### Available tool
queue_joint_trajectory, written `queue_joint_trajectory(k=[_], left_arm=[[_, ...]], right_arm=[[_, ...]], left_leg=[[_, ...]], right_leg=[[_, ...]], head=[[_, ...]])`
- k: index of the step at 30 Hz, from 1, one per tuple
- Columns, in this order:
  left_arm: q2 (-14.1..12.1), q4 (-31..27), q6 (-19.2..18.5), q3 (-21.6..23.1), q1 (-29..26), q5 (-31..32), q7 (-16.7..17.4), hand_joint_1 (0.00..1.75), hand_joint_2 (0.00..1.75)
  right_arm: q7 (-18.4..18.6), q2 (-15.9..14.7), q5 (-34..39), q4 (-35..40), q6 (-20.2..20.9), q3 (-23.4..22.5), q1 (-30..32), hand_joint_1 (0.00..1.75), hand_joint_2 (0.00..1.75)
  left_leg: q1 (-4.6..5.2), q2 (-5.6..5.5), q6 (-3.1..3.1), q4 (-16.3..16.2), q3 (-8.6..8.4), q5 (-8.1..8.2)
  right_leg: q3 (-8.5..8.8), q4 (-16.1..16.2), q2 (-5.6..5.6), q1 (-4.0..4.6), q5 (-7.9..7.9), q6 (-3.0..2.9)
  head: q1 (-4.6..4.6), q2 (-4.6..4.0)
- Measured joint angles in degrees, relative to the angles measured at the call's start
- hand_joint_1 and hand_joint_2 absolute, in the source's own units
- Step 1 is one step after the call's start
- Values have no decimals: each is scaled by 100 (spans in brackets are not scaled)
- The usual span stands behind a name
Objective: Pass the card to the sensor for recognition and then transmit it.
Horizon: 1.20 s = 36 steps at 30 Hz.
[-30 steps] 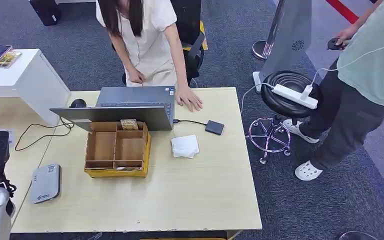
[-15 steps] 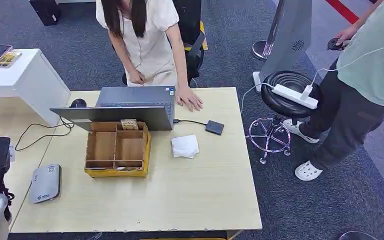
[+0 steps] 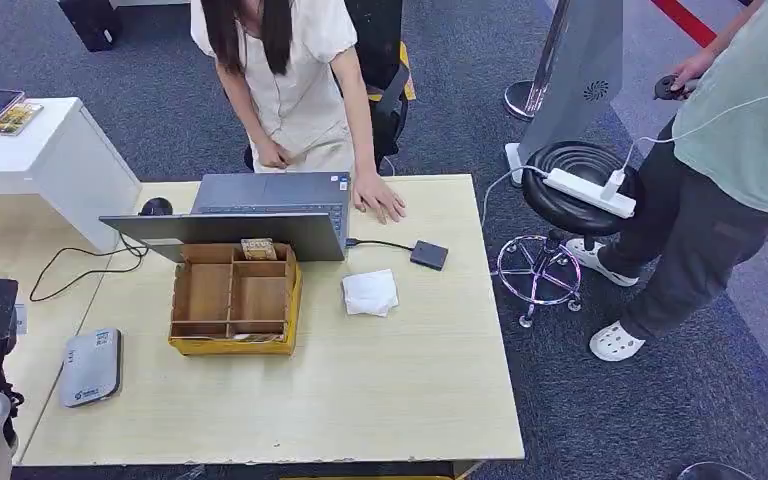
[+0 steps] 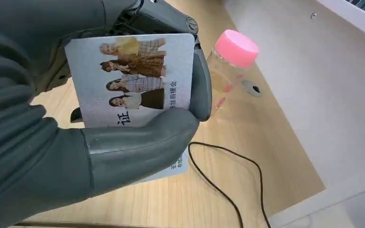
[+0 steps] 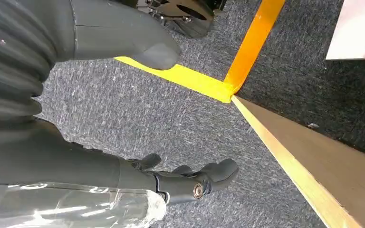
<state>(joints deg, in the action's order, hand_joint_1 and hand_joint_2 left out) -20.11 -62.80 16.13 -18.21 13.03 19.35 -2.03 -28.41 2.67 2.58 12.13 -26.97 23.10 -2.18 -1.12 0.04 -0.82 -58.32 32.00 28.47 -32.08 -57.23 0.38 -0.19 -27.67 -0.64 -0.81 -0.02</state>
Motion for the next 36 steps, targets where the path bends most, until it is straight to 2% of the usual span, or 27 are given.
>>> queue_joint_trajectory(k=[10, 13, 15, 28, 36], left_arm=[[2, 20, -26, -20, 1, -27, 2, 175, 175], [2, 83, -265, -59, -16, -50, 57, 175, 175], [-83, 90, -945, -55, -175, 52, 293, 175, 175], [-221, 184, -1209, -55, -332, 245, 481, 175, 175], [-297, 221, -1830, -55, -473, 102, 566, 175, 175]], right_arm=[[0, 2, -2, 0, 0, -5, -1, 0, 175], [-9, 9, -35, -2, -2, -29, 1, 0, 175], [-39, 9, -52, -11, 2, -42, 13, 0, 175], [-33, 9, -122, -22, 15, -46, 13, 0, 175], [-33, 9, -173, -22, 24, -46, 11, 0, 175]], left_leg=[[0, 0, 0, 0, 0, 0], [0, 0, 0, 0, 0, 0], [0, 2, 0, 0, -1, 0], [0, 1, 0, 0, 1, 0], [-1, 2, 0, 0, 1, 0]], right_leg=[[0, 0, 0, 0, 0, 0], [0, 0, 0, 0, 0, 0], [-1, 0, 3, 0, 0, 0], [0, 0, 1, 0, 0, 0], [0, 0, 2, 0, 0, 0]], head=[[2, 0], [0, 0], [0, 0], [-2, 0], [-2, 0]])
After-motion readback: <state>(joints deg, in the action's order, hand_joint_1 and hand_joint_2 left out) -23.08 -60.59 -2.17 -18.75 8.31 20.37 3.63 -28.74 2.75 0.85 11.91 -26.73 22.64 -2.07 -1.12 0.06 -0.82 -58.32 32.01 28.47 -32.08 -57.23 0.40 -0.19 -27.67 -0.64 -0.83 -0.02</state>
